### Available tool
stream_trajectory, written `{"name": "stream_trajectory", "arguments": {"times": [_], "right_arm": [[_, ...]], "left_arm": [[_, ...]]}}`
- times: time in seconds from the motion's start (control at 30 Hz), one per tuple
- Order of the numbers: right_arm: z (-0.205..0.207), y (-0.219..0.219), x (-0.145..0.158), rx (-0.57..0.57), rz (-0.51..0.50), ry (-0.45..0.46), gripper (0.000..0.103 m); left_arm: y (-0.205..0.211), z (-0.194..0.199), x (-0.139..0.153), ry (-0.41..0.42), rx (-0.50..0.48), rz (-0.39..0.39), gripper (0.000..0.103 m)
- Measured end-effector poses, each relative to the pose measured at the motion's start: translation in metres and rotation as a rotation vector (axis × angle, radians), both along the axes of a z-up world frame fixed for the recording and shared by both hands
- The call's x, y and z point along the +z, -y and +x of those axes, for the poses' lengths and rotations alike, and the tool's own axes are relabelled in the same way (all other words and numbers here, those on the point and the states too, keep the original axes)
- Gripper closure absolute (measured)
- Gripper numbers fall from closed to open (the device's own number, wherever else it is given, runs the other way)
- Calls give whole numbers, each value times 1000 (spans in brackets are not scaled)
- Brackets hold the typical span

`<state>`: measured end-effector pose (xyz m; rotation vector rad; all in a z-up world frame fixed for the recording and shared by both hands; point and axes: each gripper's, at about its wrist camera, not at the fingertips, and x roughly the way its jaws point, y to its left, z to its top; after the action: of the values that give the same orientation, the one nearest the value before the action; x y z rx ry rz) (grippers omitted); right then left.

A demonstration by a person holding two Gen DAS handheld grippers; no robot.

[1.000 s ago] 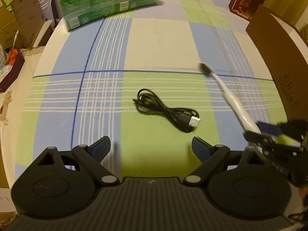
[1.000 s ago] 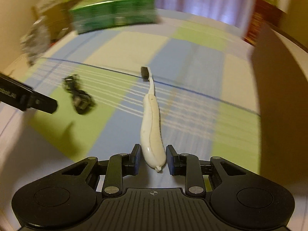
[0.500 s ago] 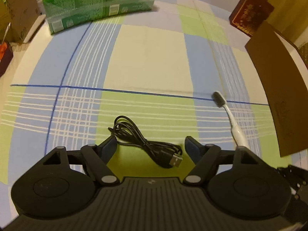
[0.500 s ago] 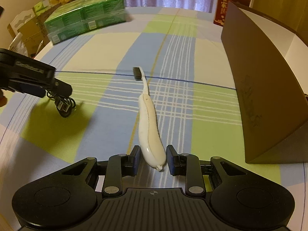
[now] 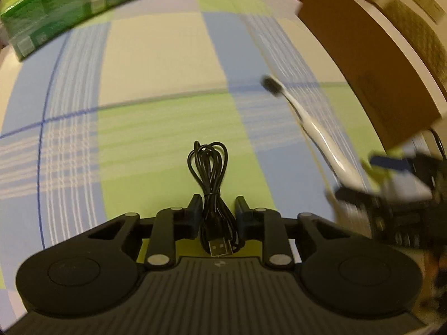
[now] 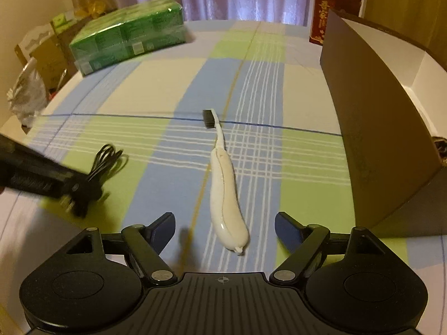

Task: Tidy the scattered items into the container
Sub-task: 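Grasp the black USB cable with the left tool while the right tool grasps the white toothbrush, then lift and carry the cable and toothbrush with both tools over the brown box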

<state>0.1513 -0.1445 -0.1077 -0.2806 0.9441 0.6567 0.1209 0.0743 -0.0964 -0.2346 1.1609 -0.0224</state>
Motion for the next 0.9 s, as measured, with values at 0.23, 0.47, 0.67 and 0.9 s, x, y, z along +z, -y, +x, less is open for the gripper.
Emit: {"name": "stream_trajectory", "arguments": {"times": [0.23, 0.47, 0.67, 0.9], "right_arm": [[5, 0, -3, 11, -1, 5, 19], [16, -15, -7, 66, -4, 58, 25], [17, -15, -14, 109, -30, 28, 58], [-4, -5, -7, 152, -54, -22, 76]], "left_arm": [[-7, 4, 0, 11, 75, -15, 79], [5, 20, 0, 33, 37, 37, 78], [8, 14, -1, 48, 11, 69, 82], [14, 4, 2, 32, 4, 62, 91]]}}
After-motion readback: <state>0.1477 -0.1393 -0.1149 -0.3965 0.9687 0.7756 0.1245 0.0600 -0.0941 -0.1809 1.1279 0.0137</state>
